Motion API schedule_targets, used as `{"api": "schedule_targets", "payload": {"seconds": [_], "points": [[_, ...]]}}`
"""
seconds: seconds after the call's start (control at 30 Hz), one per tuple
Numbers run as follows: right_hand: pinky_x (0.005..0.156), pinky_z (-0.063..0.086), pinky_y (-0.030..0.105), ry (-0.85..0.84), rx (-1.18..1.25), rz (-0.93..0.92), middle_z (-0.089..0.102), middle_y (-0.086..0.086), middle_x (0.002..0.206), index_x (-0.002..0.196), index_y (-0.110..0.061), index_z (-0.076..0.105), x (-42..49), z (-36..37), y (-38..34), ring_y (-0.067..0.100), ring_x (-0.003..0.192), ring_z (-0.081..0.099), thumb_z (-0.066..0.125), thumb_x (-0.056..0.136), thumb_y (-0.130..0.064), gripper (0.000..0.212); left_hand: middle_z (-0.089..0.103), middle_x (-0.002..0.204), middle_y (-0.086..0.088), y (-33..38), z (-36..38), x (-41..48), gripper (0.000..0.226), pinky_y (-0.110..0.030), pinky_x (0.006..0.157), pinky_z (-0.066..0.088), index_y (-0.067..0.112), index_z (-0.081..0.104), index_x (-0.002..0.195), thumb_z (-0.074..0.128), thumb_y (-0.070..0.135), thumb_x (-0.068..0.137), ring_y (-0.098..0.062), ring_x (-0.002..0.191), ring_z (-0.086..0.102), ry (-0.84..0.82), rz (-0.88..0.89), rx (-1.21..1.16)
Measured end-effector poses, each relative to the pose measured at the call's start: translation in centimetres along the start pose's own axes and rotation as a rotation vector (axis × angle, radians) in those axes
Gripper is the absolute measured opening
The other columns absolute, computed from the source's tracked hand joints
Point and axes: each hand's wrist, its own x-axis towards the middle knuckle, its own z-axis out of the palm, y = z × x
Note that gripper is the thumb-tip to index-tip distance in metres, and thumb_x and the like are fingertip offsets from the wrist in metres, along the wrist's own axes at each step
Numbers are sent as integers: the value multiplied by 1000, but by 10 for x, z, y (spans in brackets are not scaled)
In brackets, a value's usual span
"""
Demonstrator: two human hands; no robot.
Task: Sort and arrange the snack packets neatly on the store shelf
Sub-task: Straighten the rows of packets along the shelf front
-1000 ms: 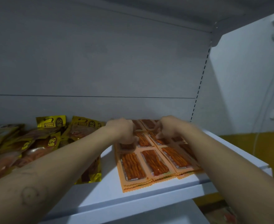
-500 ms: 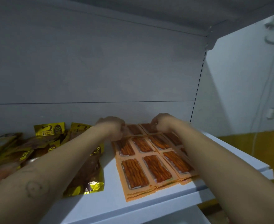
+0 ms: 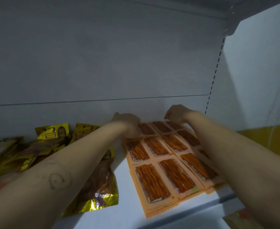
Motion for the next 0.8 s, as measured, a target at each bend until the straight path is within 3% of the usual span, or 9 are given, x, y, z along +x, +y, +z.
{"api": "schedule_targets", "payload": {"seconds": [0.1,0.27,0.4,0.47,0.6,0.7,0.8], "points": [[110,40,35,-56,-70,47,51,9,146,139,-8,55,-1,-2,19,28,131,50,34,101,-5,43,42,152,-1,13,0,9,51,-44,110,30,30,39,148,42,46,100,-26,138,40,-31,94,-28],[96,51,36,-167,-169,95,63,13,122,120,-4,65,0,16,29,28,110,61,40,101,-7,32,54,141,-1,28,5,19,42,-42,107,31,30,51,139,45,41,99,-25,130,47,-31,150,-33],[101,50,39,-165,-184,86,60,12,127,127,-8,62,-7,12,28,28,115,59,37,102,-10,35,51,144,-1,28,1,18,47,-47,113,22,29,46,143,44,46,100,-25,134,43,-64,152,-15],[105,46,41,-126,-201,67,57,11,134,131,-10,61,-16,2,27,29,122,55,38,103,-17,36,49,145,-3,28,-2,8,51,-48,113,25,26,42,146,44,49,99,-26,133,44,-68,158,-10],[110,40,39,-131,-205,-5,52,4,144,137,-19,57,-44,-16,23,26,130,49,48,101,-34,40,57,134,-4,28,-7,-19,45,-36,99,43,22,52,137,51,46,98,-26,121,54,-19,218,-40],[109,35,35,-156,-135,-98,53,-6,144,139,-27,55,-77,-20,17,19,132,48,61,96,-38,45,55,138,-1,36,-16,-49,47,-31,95,41,26,52,139,53,47,98,-25,124,53,-60,269,-92],[101,38,31,-135,-133,-202,54,-5,143,140,-34,53,-113,-19,9,20,129,50,67,90,-44,53,54,136,0,46,-21,-83,55,-29,86,38,29,50,140,56,56,92,-24,122,52,-66,309,-81]]}}
